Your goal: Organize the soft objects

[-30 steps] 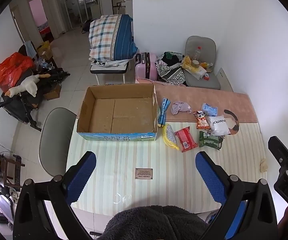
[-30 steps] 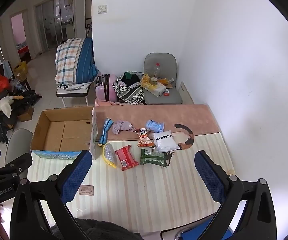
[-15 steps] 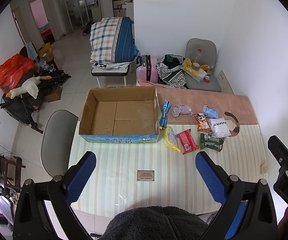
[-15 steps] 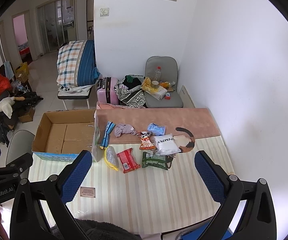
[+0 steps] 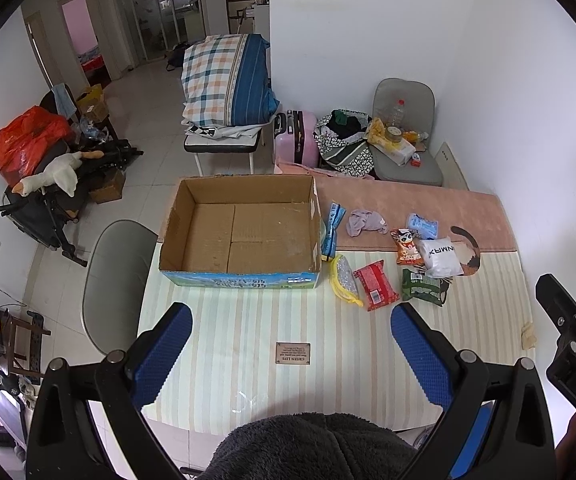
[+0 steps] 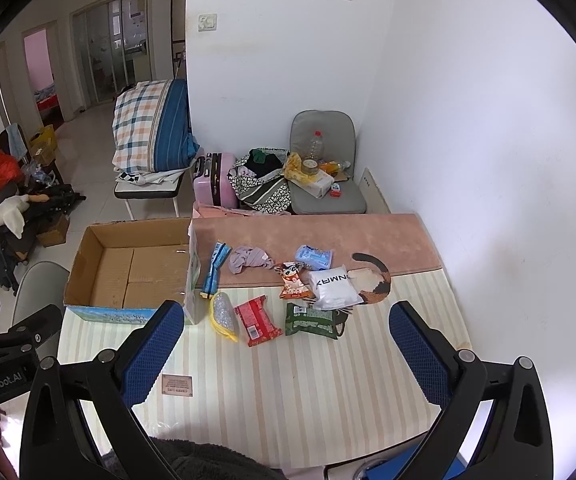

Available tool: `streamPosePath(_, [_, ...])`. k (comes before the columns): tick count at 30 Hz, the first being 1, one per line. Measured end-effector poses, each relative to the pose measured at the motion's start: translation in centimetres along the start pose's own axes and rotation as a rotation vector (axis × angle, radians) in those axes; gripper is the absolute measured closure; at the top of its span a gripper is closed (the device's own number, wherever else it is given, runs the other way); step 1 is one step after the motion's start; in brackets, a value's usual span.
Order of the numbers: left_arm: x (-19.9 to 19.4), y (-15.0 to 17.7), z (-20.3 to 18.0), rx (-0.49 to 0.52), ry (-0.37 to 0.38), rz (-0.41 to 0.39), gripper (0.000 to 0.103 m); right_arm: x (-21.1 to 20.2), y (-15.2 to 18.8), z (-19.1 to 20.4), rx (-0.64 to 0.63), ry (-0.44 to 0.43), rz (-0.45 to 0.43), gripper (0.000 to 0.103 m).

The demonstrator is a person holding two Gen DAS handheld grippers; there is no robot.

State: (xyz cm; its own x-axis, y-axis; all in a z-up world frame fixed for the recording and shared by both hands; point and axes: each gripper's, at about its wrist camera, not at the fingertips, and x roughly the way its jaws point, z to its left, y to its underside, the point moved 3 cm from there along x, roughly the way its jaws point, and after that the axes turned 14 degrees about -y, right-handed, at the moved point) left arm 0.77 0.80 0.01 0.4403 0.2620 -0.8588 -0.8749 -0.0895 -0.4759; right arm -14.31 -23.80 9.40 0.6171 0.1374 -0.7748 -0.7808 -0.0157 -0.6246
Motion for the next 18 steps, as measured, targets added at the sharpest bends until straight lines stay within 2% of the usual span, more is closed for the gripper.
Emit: streamPosePath(18, [0.3,-1.7,0.4,-0.004,0.001,-0.011,0.001,0.6,-0.8,-0.6,0.008,0.001,0.002,0.0])
